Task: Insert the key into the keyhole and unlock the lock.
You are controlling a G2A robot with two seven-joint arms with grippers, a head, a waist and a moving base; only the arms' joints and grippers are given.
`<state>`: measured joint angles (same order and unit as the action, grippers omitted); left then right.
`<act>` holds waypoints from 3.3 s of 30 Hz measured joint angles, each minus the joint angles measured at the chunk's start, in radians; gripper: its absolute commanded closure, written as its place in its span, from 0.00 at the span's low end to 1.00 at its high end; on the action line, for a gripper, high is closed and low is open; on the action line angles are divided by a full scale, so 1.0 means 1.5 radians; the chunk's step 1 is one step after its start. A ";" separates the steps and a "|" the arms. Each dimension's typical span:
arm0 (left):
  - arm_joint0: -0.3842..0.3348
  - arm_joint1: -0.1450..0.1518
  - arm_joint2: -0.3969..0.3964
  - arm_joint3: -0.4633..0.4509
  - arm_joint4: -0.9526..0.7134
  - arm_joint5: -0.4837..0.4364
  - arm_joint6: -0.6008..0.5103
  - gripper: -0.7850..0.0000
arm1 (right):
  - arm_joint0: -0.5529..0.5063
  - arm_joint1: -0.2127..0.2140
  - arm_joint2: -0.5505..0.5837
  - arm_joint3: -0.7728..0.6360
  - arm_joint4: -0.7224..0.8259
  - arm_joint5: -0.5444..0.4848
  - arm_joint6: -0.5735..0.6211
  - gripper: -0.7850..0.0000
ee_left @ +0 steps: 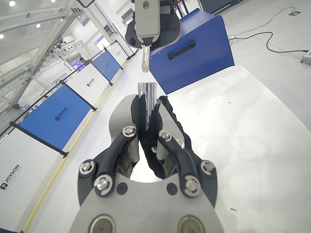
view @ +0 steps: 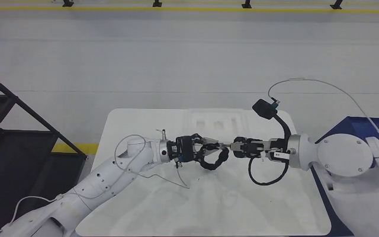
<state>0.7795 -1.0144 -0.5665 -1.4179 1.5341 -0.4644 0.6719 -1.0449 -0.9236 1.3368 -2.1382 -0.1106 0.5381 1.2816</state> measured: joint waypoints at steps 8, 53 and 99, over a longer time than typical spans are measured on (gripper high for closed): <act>0.009 -0.019 -0.001 0.024 0.000 0.027 0.023 1.00 | 0.002 0.012 -0.023 0.003 -0.021 0.016 -0.016 1.00; 0.028 -0.061 -0.054 0.076 -0.014 -0.109 0.023 1.00 | 0.060 0.044 -0.110 0.011 -0.035 0.072 -0.072 1.00; 0.050 -0.085 -0.095 0.087 -0.006 -0.165 0.033 1.00 | 0.064 0.044 -0.123 0.029 0.008 0.078 -0.144 1.00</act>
<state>0.8545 -1.1426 -0.7085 -1.2867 1.5244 -0.7116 0.7218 -0.9486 -0.8580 1.1520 -2.0941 -0.0989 0.6551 1.0650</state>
